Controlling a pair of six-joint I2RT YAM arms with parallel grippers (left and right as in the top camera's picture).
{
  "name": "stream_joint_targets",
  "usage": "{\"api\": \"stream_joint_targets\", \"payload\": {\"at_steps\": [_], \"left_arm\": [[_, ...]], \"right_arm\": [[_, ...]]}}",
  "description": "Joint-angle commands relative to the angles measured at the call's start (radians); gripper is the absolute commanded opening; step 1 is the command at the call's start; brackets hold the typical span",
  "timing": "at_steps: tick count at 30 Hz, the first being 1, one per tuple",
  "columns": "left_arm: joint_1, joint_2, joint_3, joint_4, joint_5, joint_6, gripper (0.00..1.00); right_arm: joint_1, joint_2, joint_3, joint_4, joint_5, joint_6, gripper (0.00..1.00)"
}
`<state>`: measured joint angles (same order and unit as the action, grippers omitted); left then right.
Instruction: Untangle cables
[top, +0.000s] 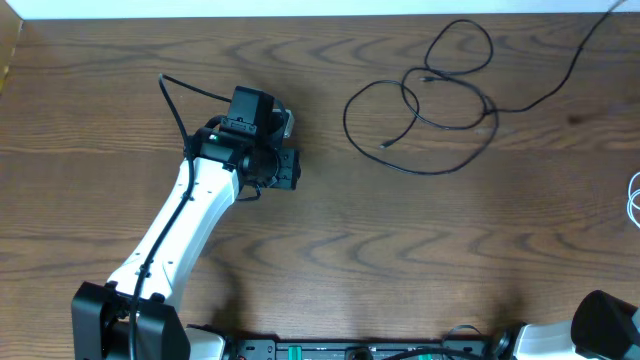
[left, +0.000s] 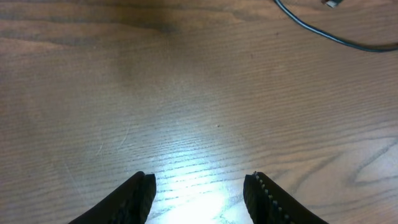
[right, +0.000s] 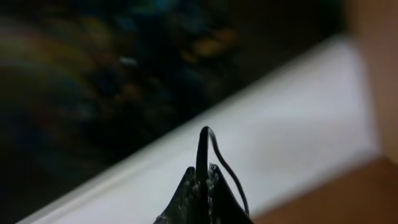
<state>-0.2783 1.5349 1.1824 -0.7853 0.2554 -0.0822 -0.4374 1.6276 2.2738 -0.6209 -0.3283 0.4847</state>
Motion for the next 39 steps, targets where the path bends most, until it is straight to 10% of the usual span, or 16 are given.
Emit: {"api": "stream_joint_targets", "payload": {"at_steps": [1,15,29,39], "left_arm": [[0.003,-0.02,-0.005,-0.004,-0.009,-0.009,0.51],[0.003,-0.02,-0.005,-0.002,-0.009,-0.009,0.51],[0.003,-0.02,-0.005,0.006,-0.01,-0.009,0.51],[0.003,-0.02,-0.005,0.004,-0.009,-0.009,0.51]], "right_arm": [[-0.002,-0.017,0.017,0.091,-0.255,0.051,0.01],[-0.012,0.016,0.017,0.06,-0.397,0.105,0.01],[0.119,0.082,0.017,0.623,-0.816,0.389,0.01],[0.107,0.082,0.017,0.366,-0.623,0.336,0.01]]}}
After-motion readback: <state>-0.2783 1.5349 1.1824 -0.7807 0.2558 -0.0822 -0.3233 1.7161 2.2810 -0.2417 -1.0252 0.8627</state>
